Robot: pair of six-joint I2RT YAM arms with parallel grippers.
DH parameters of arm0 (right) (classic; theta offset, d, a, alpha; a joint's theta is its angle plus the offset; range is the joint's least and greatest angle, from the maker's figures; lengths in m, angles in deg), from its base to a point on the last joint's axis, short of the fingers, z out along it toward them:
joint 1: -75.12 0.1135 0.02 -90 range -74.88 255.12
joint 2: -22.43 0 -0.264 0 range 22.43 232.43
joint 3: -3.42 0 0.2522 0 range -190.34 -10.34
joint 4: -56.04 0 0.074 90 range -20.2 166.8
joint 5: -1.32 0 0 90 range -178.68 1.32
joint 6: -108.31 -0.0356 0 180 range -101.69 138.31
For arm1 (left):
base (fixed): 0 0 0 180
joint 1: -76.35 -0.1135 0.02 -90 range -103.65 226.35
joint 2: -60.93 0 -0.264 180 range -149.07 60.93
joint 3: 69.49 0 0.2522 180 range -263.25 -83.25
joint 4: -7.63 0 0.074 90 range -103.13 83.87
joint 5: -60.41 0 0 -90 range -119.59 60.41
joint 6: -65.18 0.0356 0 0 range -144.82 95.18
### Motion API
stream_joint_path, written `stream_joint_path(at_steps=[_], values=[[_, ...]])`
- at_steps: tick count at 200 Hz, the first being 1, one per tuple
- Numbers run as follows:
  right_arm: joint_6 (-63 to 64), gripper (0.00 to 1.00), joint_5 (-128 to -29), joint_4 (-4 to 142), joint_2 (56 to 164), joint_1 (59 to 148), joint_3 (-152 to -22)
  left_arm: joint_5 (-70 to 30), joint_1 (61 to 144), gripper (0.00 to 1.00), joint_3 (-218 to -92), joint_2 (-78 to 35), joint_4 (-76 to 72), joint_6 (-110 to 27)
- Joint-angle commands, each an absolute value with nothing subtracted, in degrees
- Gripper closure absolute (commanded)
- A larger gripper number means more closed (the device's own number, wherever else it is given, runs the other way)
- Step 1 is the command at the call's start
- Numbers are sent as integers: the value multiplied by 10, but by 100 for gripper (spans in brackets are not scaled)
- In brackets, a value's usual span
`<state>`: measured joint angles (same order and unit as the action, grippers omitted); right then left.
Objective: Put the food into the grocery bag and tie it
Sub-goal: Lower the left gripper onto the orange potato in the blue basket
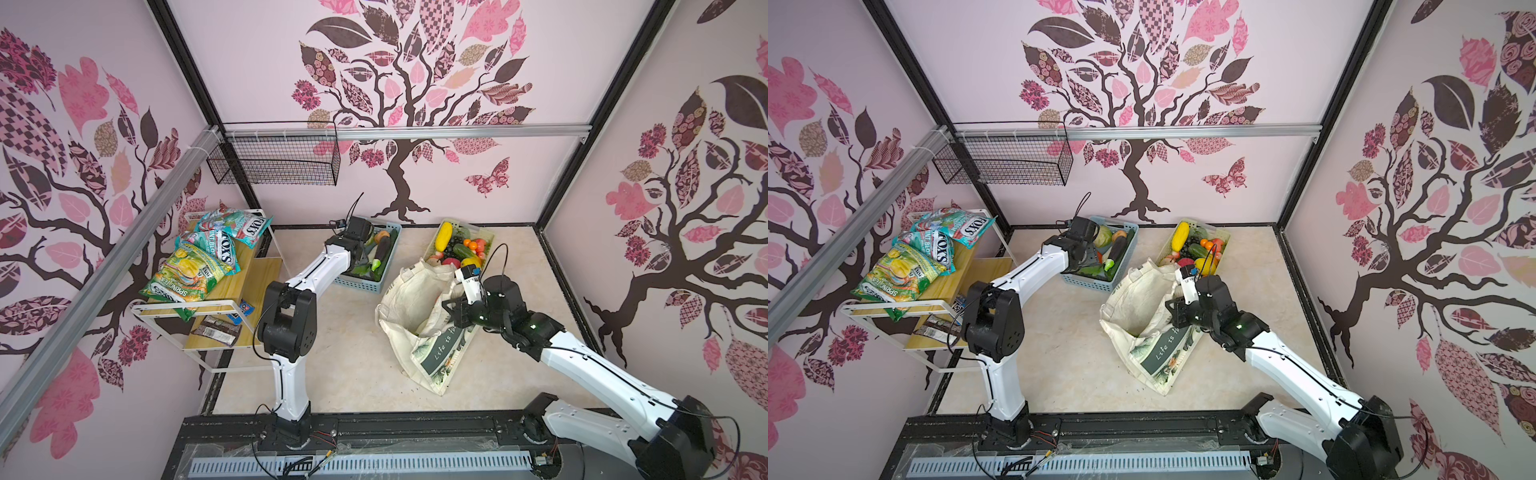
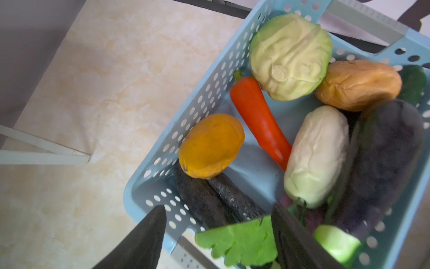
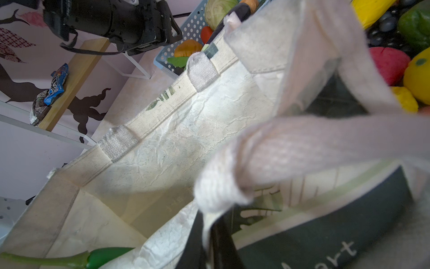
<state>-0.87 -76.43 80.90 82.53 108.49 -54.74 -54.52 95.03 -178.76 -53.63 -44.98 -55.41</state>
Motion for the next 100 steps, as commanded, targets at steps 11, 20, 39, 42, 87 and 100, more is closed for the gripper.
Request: stream_joint_path(at_steps=[11, 20, 39, 42, 87, 100], values=[[-2, 90, -766, 821, 841, 1087, -545, -565, 937, 25, -1842, -582, -457, -579], [-1, 90, -766, 822, 842, 1088, -547, -564, 934, 25, -1854, -597, -458, -582], [4, 90, -768, 823, 843, 1087, -546, -574, 932, 25, -1878, -621, -463, -584], [4, 90, -768, 823, 843, 1087, -546, -576, 931, 25, -1881, -625, -464, -584], [13, 90, -774, 823, 853, 1087, -548, -600, 930, 25, -1922, -672, -485, -596], [15, 90, -775, 824, 856, 1087, -548, -606, 929, 24, -1927, -684, -487, -598]])
